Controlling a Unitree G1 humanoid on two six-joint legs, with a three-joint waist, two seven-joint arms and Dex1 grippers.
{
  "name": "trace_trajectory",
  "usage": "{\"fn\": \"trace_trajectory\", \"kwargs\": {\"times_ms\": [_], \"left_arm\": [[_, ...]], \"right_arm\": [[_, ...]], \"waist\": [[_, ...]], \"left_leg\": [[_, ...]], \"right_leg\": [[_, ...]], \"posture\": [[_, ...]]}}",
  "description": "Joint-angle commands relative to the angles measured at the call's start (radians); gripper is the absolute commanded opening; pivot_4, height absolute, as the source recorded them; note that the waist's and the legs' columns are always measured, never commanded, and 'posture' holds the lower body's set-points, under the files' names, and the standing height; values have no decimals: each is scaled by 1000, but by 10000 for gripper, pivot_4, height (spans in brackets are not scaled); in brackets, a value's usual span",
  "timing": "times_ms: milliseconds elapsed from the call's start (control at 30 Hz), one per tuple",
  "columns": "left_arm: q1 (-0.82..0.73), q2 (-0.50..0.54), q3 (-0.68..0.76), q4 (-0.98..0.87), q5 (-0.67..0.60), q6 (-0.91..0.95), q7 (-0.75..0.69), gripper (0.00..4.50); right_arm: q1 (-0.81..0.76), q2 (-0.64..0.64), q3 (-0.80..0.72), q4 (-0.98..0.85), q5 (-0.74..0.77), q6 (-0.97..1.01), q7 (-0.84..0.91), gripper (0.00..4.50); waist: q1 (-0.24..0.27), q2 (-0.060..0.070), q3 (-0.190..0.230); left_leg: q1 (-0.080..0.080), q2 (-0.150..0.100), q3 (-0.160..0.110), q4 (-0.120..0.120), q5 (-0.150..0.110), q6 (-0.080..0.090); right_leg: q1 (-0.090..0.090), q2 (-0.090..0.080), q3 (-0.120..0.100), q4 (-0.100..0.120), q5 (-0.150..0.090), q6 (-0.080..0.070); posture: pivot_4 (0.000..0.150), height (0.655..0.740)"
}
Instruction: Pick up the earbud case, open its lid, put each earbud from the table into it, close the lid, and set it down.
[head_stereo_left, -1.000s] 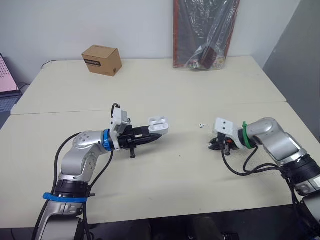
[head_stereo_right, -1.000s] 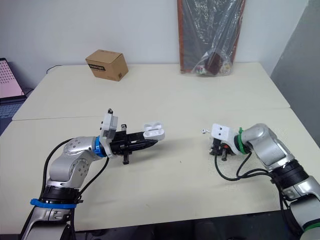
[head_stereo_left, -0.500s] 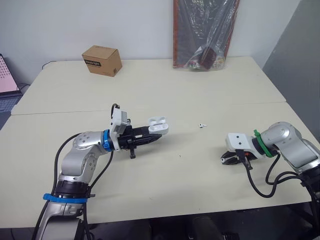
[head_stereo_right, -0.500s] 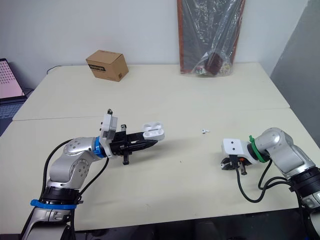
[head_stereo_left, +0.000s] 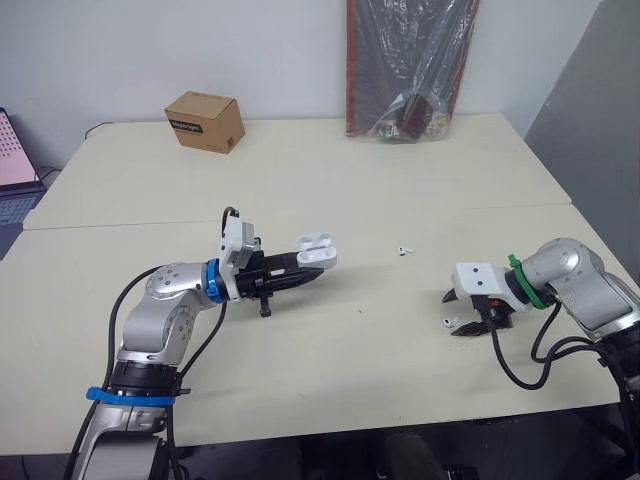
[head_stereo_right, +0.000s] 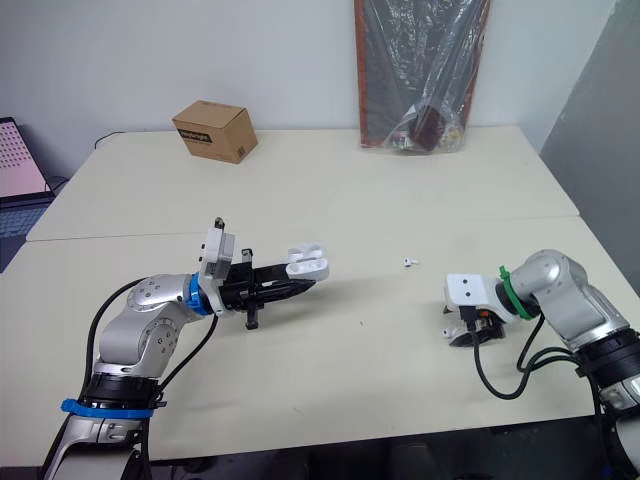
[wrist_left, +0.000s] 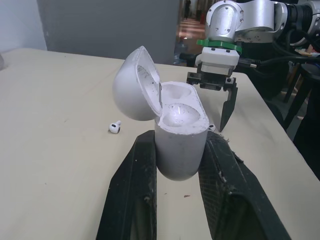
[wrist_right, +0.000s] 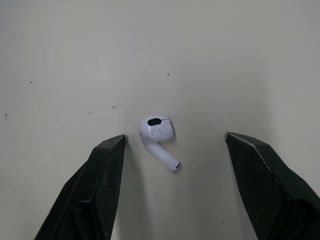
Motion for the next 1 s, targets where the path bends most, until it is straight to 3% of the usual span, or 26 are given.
{"fn": "trace_trajectory", "kwargs": {"times_ms": [33, 400, 700, 967, 1000], "left_arm": [[-15, -7, 14, -10, -18, -19, 1, 7605], [-20, -25, 10, -3, -13, -32, 4, 7605], [-9, -31, 9, -12, -12, -39, 13, 7605], [3, -32, 9, -21, -13, -41, 20, 7605], [4, -32, 8, -23, -14, -40, 21, 7605]], "right_arm": [[-22, -21, 12, -98, -51, 74, 26, 31516], [-46, -24, 123, -368, -230, 251, 71, 31516], [-102, -3, 204, -354, -371, 293, 106, 31516], [-139, 28, 223, -334, -398, 323, 131, 31516], [-141, 29, 225, -334, -399, 323, 132, 29861]], "waist": [[1, 0, 0], [2, 0, 0], [2, 0, 0], [2, 0, 0], [2, 0, 0]], "left_leg": [[0, 0, 0, 0, 0, 0], [0, 0, 0, 0, 0, 0], [0, 0, 0, 0, 0, 0], [0, 0, 0, 0, 0, 0], [0, 0, 0, 0, 0, 0]], "right_leg": [[0, 0, 0, 0, 0, 0], [0, 0, 0, 0, 0, 0], [0, 0, 0, 0, 0, 0], [0, 0, 0, 0, 0, 0], [0, 0, 0, 0, 0, 0]], "posture": [[1500, 7400], [1500, 7400], [1500, 7400], [1500, 7400], [1500, 7400]]}}
